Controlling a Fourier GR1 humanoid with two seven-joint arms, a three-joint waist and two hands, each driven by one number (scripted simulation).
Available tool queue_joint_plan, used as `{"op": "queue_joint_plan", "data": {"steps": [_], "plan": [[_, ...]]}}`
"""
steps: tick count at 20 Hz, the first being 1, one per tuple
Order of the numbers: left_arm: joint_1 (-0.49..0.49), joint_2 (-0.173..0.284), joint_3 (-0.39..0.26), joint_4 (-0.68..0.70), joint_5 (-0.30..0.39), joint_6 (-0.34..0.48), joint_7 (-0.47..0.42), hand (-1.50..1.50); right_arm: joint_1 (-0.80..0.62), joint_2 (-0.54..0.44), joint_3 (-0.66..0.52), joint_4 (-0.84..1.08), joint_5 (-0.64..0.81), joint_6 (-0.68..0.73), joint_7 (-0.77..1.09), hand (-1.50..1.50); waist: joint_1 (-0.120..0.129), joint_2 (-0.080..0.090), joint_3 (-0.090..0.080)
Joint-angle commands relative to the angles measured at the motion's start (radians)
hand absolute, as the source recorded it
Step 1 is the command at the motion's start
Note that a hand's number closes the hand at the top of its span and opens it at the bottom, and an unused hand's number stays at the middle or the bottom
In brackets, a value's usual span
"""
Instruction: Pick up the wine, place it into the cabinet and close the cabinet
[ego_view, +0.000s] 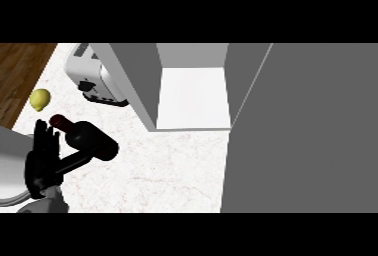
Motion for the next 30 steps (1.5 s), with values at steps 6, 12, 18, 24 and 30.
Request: {"op": "queue_joint_plan", "data": {"steps": [6,12,18,24,30], "plan": [[-0.059,-0.035,0.027,0.231,0.017,-0.019,-0.203,-1.5,0.054,-0.019,0.051,-0.242,0.012,-0.014,0.083,-1.5,-0.003,0.001,-0.001],[-0.105,-0.009,0.08,0.334,0.084,-0.068,-0.241,-1.5,0.065,-0.026,0.046,-0.245,0.012,-0.021,0.067,-1.5,-0.001,0.001,0.0],[-0.113,-0.073,0.051,0.37,0.171,-0.038,-0.336,-1.5,0.061,-0.049,-0.013,-0.255,-0.052,-0.011,0.079,-1.5,0.001,0.0,0.001],[-0.152,-0.065,0.145,0.449,0.264,-0.136,-0.424,-1.5,0.059,-0.041,0.048,-0.246,-0.001,-0.024,0.075,-1.5,-0.004,0.0,0.0],[-0.184,-0.073,0.075,0.517,0.32,-0.121,-0.477,-1.5,0.042,-0.054,-0.04,-0.24,-0.079,-0.011,0.094,-1.5,0.003,0.001,0.001]]}}
